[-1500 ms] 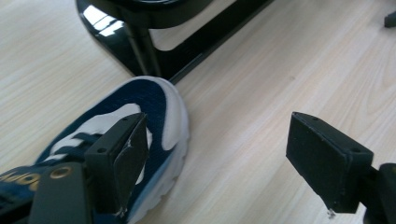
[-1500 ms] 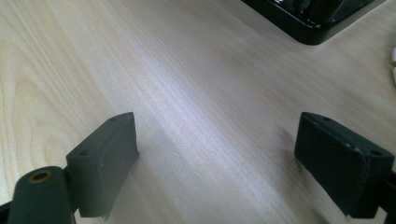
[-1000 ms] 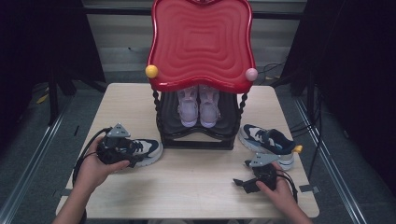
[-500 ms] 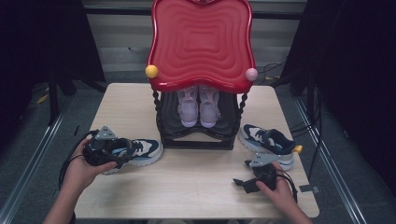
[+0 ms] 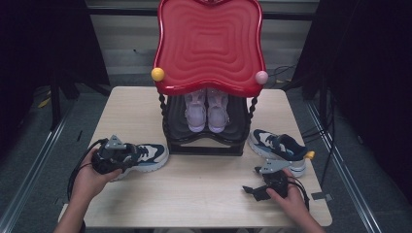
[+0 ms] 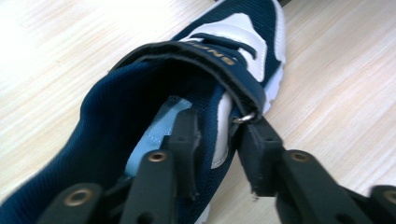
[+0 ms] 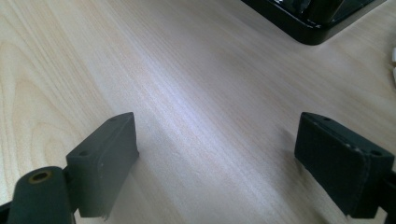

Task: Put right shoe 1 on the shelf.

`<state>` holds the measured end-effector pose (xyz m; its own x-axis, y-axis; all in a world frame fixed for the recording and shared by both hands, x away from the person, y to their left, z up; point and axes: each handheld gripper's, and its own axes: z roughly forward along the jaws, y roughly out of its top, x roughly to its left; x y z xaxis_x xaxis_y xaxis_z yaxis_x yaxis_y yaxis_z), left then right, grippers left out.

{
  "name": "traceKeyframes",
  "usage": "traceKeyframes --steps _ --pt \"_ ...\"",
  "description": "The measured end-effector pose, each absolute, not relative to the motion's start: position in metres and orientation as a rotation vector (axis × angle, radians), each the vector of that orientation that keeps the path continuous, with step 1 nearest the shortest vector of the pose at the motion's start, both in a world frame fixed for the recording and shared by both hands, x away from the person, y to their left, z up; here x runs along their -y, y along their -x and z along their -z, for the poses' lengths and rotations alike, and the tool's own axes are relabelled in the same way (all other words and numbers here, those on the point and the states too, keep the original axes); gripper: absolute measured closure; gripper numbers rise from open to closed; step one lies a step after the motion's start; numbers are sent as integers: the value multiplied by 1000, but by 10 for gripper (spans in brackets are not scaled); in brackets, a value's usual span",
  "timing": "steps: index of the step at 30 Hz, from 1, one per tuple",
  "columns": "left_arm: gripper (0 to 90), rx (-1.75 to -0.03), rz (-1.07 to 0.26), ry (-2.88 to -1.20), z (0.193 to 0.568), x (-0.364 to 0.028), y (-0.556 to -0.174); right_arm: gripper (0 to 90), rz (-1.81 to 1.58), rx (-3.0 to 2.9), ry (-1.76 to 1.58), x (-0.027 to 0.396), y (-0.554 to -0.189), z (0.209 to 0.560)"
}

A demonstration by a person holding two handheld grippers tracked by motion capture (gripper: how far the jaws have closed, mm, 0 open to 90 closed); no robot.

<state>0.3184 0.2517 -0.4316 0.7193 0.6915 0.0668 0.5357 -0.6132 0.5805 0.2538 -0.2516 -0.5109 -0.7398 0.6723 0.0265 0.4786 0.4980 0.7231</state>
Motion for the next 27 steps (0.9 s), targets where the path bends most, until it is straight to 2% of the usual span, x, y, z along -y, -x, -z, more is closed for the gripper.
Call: traceKeyframes --steps 1,5,8,15,21,25,27 --pt "697 -928 -394 -2399 431 -251 -318 125 -1079 -2485 -977 252 -254 511" --pt "788 -972 -402 -2387 428 -254 -318 125 -1079 -2485 -977 252 -254 511" --pt "805 -1033 -445 -2353 426 -258 -319 125 -1079 -2485 -977 252 -254 511" --pt "805 -1145 -507 -2254 425 -255 -330 125 -1079 -2486 -975 252 -254 511" --pt "800 -1214 -469 -2204 435 -241 -338 125 -1079 -2486 -975 252 -254 511" --pt "775 -1179 -469 -2216 435 -238 -335 125 -1079 -2486 -975 252 -254 511" --pt "725 -1167 -466 -2204 434 -240 -333 125 -1079 -2486 -976 252 -254 511"
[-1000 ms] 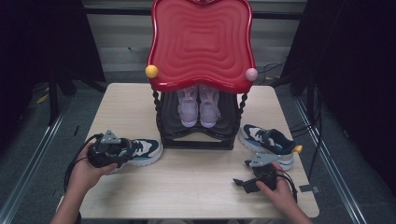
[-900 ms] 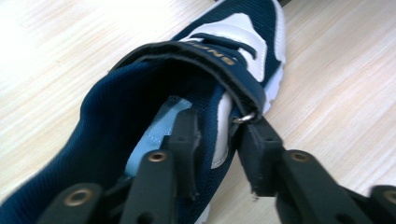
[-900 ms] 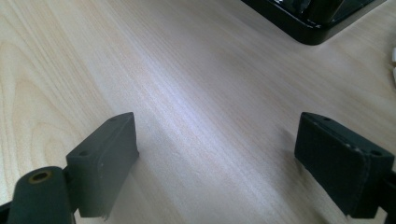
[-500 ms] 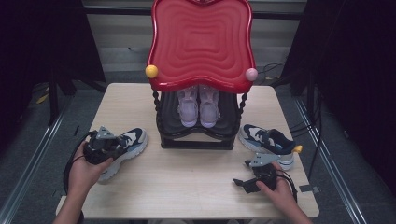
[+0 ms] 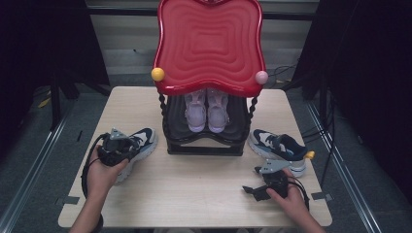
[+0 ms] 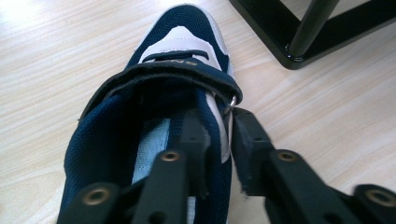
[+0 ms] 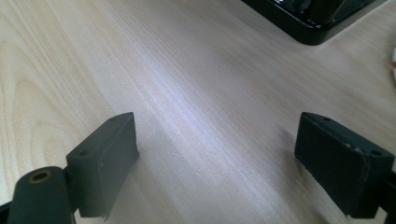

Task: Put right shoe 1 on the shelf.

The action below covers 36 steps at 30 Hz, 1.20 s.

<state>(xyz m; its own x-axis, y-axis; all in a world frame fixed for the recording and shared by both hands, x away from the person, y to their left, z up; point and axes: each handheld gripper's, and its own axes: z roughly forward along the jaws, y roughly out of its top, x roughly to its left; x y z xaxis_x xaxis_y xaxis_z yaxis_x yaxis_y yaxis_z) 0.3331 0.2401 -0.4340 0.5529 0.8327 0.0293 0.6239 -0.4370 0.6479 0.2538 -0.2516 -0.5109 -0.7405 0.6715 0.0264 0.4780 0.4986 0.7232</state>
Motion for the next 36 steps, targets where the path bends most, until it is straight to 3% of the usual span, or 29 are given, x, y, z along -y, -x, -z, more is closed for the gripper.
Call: traceKeyframes --steps 3,13,36 --pt "576 -1138 -491 -2196 430 -241 -330 125 -1079 -2486 -975 252 -254 511" --pt "458 -1090 -458 -2229 423 -258 -315 125 -1077 -2485 -979 252 -254 511" --pt "428 -1075 -348 -2257 423 -250 -303 125 -1078 -2485 -977 251 -254 511"
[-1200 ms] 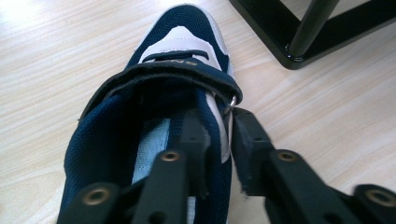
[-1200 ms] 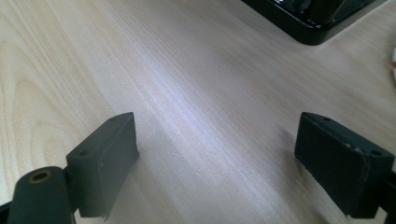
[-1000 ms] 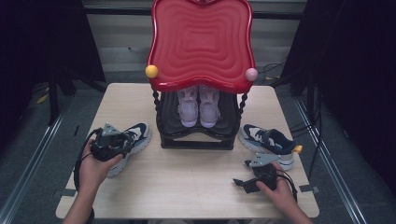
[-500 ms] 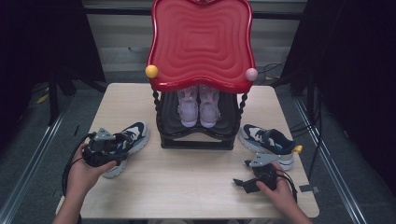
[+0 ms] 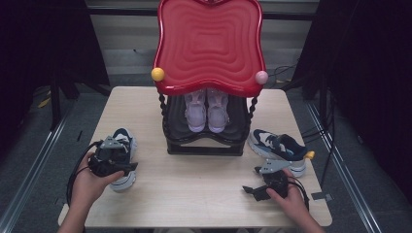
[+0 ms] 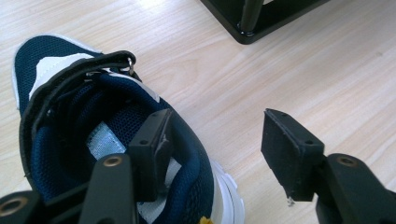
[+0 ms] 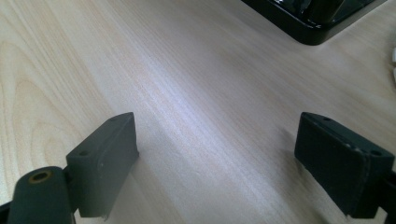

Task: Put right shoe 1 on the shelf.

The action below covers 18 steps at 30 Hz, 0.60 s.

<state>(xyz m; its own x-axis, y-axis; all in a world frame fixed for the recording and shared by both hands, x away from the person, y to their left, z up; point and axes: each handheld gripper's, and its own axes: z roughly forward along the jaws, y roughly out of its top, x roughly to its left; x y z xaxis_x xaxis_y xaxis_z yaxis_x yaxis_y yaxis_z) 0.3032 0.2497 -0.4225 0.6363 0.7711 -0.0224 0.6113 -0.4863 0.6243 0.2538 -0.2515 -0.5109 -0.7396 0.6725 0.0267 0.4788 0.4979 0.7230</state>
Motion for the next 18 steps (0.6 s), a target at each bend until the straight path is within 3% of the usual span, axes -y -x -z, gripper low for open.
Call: traceKeyframes --steps 6,8,11,18 --pt "468 -1037 -388 -2296 425 -250 -300 125 -1078 -2485 -977 251 -254 511" --pt "550 -1035 -407 -2295 425 -251 -301 125 -1078 -2485 -977 251 -254 511" --pt "746 -1092 -394 -2262 424 -253 -303 125 -1078 -2485 -977 251 -254 511" --pt "782 -1125 -385 -2197 423 -244 -303 125 -1079 -2485 -977 251 -254 511"
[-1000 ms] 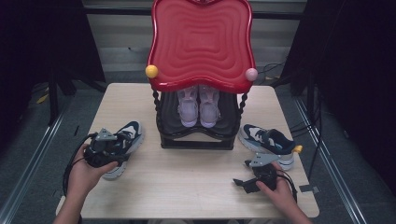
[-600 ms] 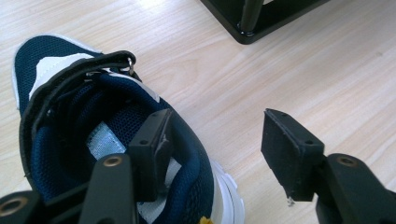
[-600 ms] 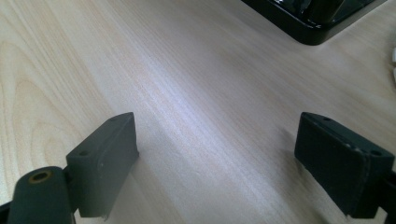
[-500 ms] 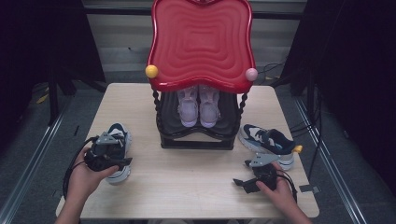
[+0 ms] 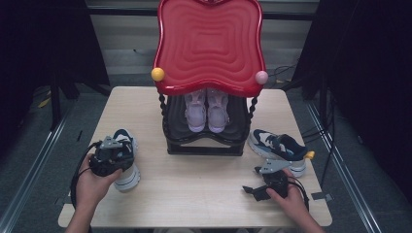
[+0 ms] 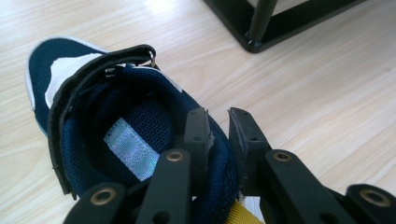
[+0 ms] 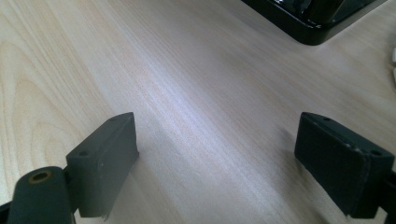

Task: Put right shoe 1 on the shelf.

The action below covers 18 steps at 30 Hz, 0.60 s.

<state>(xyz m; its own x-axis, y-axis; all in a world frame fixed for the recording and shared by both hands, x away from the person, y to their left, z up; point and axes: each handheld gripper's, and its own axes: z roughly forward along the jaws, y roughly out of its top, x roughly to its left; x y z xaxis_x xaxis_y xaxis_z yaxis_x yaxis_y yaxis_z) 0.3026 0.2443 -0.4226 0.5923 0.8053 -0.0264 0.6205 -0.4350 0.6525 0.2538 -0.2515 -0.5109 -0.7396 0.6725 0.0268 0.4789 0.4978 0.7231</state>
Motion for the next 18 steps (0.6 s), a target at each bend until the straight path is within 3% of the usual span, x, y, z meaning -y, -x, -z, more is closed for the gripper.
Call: traceKeyframes --steps 12,18 --pt "757 -1036 -346 -2172 423 -197 -302 125 -1080 -2484 -980 251 -254 511" --pt "683 -1004 -345 -2159 423 -197 -302 125 -1079 -2485 -977 251 -254 511"
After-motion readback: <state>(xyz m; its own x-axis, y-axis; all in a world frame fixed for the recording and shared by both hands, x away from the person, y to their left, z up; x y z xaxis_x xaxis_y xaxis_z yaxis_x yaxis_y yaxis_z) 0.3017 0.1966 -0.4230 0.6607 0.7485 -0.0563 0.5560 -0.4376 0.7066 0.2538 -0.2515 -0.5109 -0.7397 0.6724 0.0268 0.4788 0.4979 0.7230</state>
